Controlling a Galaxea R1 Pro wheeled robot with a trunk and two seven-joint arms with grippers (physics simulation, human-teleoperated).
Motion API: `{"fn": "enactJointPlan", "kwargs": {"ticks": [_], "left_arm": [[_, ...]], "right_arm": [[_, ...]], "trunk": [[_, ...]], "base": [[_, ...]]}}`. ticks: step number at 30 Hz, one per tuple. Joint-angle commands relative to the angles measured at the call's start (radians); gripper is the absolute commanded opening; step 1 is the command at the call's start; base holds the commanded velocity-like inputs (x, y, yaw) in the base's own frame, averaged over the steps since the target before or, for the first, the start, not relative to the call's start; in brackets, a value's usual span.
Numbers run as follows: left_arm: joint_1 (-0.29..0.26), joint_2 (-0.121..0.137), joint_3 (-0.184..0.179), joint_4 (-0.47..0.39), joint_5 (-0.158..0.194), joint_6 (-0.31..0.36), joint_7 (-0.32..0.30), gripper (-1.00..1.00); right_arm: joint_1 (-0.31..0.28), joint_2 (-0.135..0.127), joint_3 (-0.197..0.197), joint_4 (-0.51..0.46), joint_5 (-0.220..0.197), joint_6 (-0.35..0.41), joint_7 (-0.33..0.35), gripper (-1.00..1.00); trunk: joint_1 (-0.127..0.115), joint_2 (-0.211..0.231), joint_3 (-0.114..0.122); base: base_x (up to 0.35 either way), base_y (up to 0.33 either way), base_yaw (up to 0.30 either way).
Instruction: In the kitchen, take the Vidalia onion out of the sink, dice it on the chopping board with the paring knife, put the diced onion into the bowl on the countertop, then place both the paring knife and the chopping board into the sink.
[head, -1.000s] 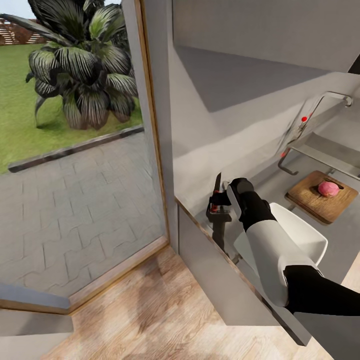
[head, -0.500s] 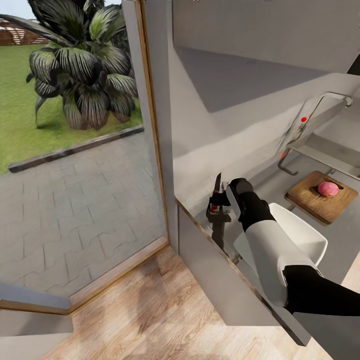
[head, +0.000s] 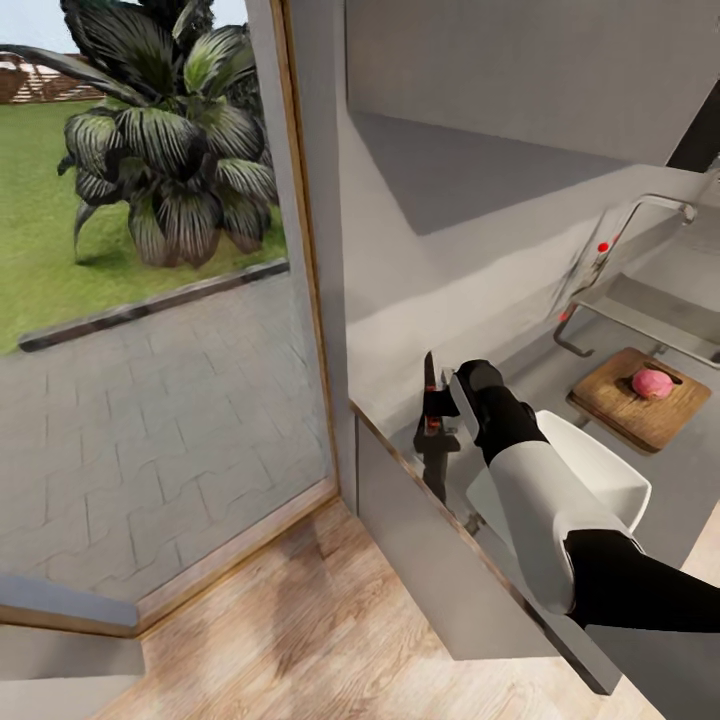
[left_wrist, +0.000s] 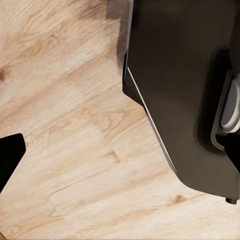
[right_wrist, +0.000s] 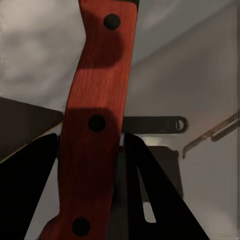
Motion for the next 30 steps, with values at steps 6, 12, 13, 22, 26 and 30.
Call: {"fn": "enactJointPlan", "kwargs": {"ticks": [6, 12, 13, 22, 26, 30], "left_arm": [[0.001, 0.000, -0.002, -0.002, 0.006, -0.001, 0.000, 1.00], [0.001, 0.000, -0.002, -0.002, 0.006, -0.001, 0.000, 1.00], [0.001, 0.000, -0.002, -0.002, 0.006, -0.001, 0.000, 1.00], [0.001, 0.000, -0.002, -0.002, 0.006, -0.002, 0.000, 1.00], [0.001, 0.000, -0.002, -0.002, 0.006, -0.002, 0.000, 1.00], [0.001, 0.000, -0.002, -0.002, 0.006, -0.001, 0.000, 1.00]], "right_arm": [[-0.001, 0.002, -0.005, -0.001, 0.007, 0.004, 0.004, -1.00], [-0.001, 0.002, -0.005, -0.001, 0.007, 0.004, 0.004, -1.00], [-0.001, 0.003, -0.005, -0.001, 0.007, 0.005, 0.004, -1.00], [-0.001, 0.002, -0.005, -0.001, 0.007, 0.005, 0.004, -1.00], [-0.001, 0.003, -0.005, -0.001, 0.007, 0.005, 0.004, -1.00], [-0.001, 0.002, -0.005, -0.001, 0.007, 0.005, 0.004, -1.00]], "trunk": [[0.001, -0.002, 0.008], [0.001, -0.002, 0.017], [0.001, -0.002, 0.019], [0.001, -0.002, 0.033], [0.001, -0.002, 0.039], [0.001, -0.002, 0.046]], "base": [[-0.090, 0.022, 0.000], [-0.263, 0.139, 0.000], [-0.275, 0.178, 0.000], [-0.274, 0.189, 0.000], [-0.274, 0.191, 0.000], [-0.274, 0.191, 0.000]]}}
